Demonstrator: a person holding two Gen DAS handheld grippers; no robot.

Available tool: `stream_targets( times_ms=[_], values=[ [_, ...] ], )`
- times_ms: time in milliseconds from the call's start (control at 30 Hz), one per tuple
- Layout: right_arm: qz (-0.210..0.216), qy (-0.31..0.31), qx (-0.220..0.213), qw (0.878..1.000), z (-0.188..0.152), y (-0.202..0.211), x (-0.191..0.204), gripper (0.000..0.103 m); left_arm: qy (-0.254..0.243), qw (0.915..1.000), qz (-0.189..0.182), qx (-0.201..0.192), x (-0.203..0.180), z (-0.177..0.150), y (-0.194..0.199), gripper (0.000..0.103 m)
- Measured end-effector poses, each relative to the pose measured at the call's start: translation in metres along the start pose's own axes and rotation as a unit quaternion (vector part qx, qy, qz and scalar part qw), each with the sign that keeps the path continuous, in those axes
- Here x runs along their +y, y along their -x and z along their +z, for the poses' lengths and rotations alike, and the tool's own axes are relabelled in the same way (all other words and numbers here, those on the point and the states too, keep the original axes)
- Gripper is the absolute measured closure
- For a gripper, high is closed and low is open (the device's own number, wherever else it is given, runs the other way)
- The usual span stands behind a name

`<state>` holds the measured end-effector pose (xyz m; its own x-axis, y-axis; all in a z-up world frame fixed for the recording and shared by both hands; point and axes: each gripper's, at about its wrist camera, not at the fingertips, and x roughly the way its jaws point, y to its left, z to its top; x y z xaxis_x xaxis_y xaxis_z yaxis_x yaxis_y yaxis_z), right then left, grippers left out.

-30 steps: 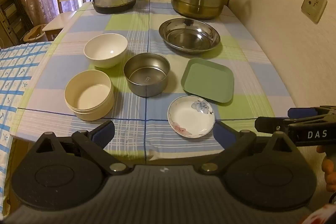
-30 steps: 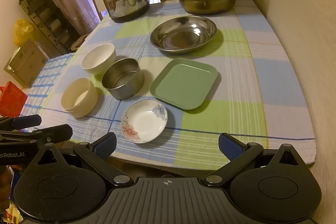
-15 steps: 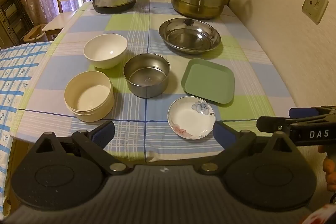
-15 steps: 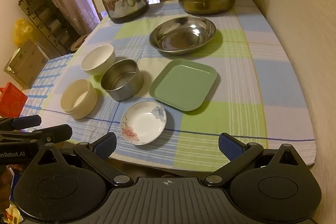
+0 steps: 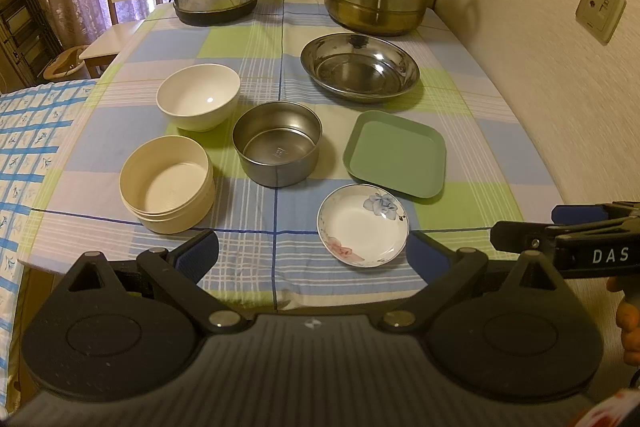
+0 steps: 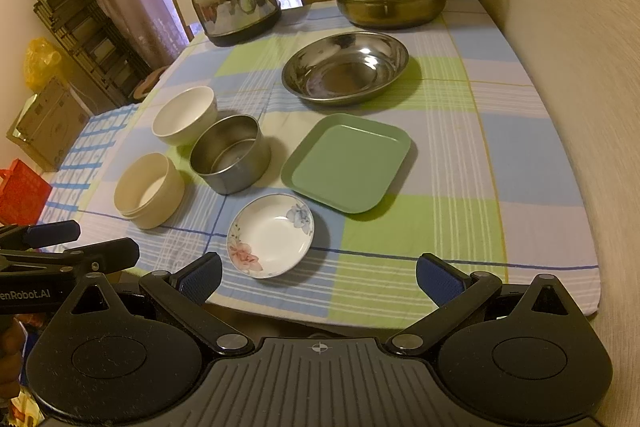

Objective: Organize plates and bowls

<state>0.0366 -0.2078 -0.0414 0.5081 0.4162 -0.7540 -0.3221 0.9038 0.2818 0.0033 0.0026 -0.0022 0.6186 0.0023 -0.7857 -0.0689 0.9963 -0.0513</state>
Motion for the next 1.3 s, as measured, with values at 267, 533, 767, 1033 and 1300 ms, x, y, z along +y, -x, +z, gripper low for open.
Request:
stream_targets(
  times_ms=[267, 533, 767, 1033, 1300],
  values=[
    [0.0, 0.0, 0.0, 1.0, 0.0, 0.0, 0.0, 0.0, 0.0, 1.0, 0.0, 0.001, 0.0, 0.0, 0.0, 0.003],
    [0.001, 0.0, 0.0, 1.0, 0.001, 0.0, -0.001, 0.0, 0.0, 1.0, 0.0, 0.002, 0.0, 0.001, -0.004, 0.003],
    [0.001, -0.001, 0.001, 1.0, 0.001, -0.001, -0.001, 0.0, 0.0, 1.0, 0.0, 0.003, -0.002, 0.0, -0.004, 0.003],
    [0.001, -0.001, 0.001, 1.0, 0.001, -0.002, -0.001, 0.0, -0.001, 1.0, 0.0, 0.005, -0.005, 0.0, -0.013, 0.003],
    [0.001, -0.001, 0.002, 1.0, 0.002, -0.003, -0.002, 0.0, -0.001, 1.0, -0.001, 0.006, -0.005, 0.0, -0.013, 0.003]
  ],
)
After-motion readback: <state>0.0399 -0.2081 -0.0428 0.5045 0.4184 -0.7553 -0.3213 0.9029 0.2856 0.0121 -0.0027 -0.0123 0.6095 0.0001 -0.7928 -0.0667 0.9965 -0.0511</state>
